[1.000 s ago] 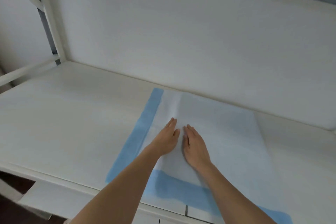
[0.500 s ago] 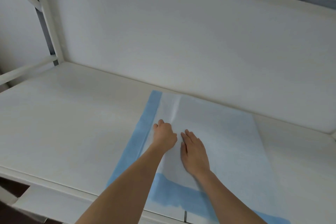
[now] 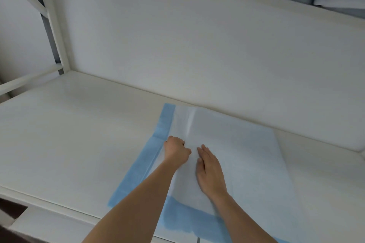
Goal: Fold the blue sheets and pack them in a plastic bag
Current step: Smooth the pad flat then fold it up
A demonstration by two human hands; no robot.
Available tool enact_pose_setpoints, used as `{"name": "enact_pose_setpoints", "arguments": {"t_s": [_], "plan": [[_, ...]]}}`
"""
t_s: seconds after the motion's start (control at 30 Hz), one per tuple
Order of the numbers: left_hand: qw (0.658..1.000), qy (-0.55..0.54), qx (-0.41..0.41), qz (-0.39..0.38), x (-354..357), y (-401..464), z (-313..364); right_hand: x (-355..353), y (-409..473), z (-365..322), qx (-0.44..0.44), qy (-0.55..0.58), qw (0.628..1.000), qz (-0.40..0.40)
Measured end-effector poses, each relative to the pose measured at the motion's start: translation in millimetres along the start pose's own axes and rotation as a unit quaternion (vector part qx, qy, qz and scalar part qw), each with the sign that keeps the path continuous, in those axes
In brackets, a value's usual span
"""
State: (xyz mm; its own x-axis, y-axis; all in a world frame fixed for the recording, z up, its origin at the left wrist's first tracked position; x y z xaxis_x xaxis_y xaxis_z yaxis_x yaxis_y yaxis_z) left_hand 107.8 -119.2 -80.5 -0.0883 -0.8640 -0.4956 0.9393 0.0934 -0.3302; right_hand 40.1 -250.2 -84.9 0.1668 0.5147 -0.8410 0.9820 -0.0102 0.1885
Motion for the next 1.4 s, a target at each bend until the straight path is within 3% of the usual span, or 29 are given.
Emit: {"name": "enact_pose_setpoints", "arguments": {"t_s": [0.2, 0.4, 0.57, 0.77, 1.07, 1.4], "plan": [[0.999, -0.044, -0.01, -0.007, 1, 0, -1, -16, -6, 8, 0.045, 0.154, 0.984, 0.075], [0.997, -0.069, -0.007, -0.039, 4, -1, -2, -24, -9, 11, 0.064, 0.236, 0.964, 0.104], [0.983, -0.157, -0.081, -0.058, -3, -10, 1, -27, -9, 12, 0.083, 0.293, 0.946, 0.108], [0.966, -0.211, -0.109, -0.103, -4, -14, 2, -30, -7, 7, 0.081, 0.309, 0.944, 0.087], [0.945, -0.272, -0.081, -0.16, -5, -23, 22, -41, -6, 7, 0.071, 0.29, 0.95, 0.088], [0.941, -0.237, -0.071, -0.229, -14, -41, 44, -62, -6, 2, 0.074, 0.299, 0.946, 0.101]]}}
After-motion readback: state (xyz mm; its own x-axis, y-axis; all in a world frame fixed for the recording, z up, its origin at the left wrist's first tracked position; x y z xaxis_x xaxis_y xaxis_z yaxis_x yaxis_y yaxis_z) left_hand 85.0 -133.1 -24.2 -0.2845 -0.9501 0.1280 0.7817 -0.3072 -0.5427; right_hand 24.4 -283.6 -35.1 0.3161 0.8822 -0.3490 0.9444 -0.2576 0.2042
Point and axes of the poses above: each hand's wrist, its own y-axis towards the middle knuckle, its own x-axis out of the palm, z = x × y, the point moved 8 cm from there along y, towards the middle knuckle, and after that the axes turned 6 degrees about -x, right-handed, at the moved point
